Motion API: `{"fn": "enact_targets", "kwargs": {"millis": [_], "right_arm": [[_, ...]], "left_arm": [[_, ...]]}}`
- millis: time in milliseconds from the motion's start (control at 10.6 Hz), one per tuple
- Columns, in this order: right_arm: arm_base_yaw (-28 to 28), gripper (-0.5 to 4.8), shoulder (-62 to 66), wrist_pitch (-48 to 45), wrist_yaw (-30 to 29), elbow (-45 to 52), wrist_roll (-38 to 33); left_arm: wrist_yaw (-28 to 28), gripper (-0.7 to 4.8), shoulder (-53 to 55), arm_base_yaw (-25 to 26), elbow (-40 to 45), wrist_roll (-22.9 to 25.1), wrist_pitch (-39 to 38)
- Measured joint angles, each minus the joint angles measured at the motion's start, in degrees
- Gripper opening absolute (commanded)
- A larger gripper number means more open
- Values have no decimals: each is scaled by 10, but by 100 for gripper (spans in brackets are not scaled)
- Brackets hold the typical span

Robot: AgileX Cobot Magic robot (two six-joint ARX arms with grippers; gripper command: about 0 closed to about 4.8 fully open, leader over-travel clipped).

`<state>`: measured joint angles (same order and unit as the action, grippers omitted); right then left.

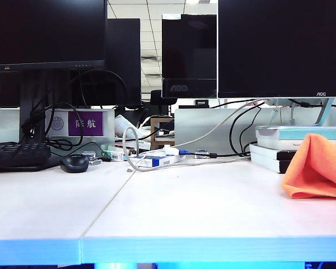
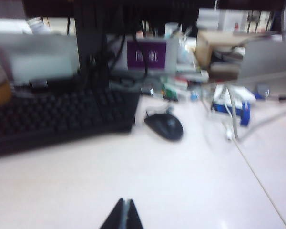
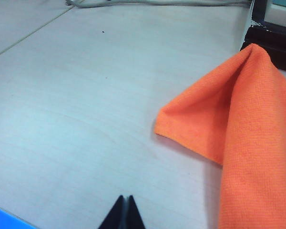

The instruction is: Wipe the table from left to right using the rag.

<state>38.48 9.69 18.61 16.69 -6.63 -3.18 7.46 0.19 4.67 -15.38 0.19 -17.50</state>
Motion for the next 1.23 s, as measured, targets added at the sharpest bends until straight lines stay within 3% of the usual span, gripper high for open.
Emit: {"fn": "enact_targets", "kwargs": {"millis": [568,662,946,1230], "right_arm": [[0,-1,-2,2,0,0,0],[0,-1,-2,2,0,0,0],[0,-1,-3,2,0,0,0],[0,-1,-3,2,0,0,0]], "left_arm": [[0,-5,0,0,129,-26,76],[-6,-5,0,-20,149,-26,99],[-103,-5,0,-123,149,-24,96],[-92,-5,0,-121,148,-25,78]]}}
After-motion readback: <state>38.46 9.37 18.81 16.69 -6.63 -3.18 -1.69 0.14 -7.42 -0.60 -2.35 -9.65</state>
